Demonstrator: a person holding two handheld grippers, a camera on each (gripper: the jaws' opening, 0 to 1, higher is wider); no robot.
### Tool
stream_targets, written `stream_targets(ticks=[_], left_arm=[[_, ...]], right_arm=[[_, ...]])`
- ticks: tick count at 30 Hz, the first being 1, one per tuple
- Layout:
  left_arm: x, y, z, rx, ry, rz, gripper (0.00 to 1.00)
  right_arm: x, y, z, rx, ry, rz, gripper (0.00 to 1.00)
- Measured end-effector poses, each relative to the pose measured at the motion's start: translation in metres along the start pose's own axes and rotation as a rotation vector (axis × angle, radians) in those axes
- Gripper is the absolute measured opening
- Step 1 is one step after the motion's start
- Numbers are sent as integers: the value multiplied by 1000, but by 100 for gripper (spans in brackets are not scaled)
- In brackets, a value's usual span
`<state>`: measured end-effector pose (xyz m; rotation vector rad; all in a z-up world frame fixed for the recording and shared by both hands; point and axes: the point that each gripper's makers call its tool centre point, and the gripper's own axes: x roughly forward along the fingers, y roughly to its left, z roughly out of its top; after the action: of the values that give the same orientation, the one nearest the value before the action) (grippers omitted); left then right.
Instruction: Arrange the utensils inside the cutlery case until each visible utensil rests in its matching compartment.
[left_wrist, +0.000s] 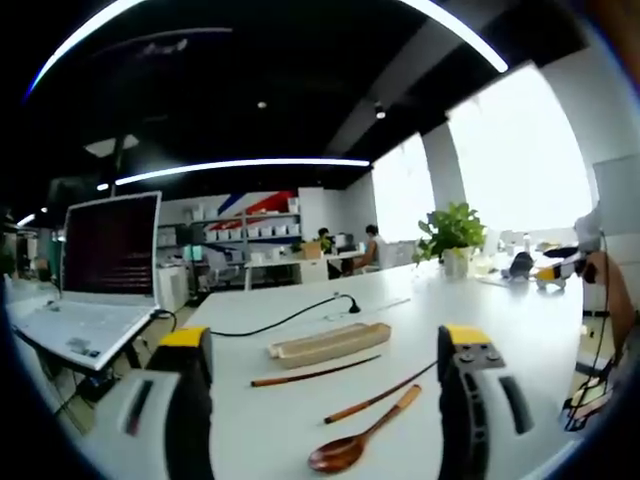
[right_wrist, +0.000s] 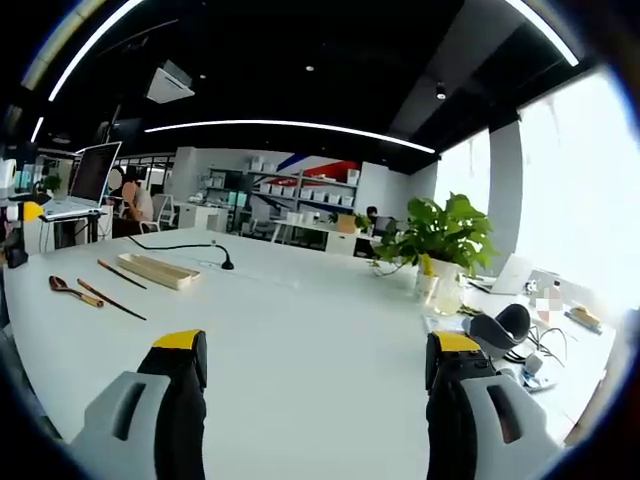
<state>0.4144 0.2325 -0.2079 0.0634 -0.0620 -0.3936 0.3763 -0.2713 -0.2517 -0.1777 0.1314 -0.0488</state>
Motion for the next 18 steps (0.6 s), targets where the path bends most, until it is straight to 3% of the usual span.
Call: stream_targets(ticks=[7,12,15,18], left_arm=[[2,-1,-4,-5,14,-8,96],[5,-1,-6,-15,19,-14,95],[14,-4,-13,-16,69,-36,95],[24,-6,-10,-23,60,-54,94]], right_arm=[[2,4,6,57,-29,2,92],[9,20,8,79,-26,37,92],[15,31,17,49,-38,59,91],[26,43,28,39,-51,92,91]])
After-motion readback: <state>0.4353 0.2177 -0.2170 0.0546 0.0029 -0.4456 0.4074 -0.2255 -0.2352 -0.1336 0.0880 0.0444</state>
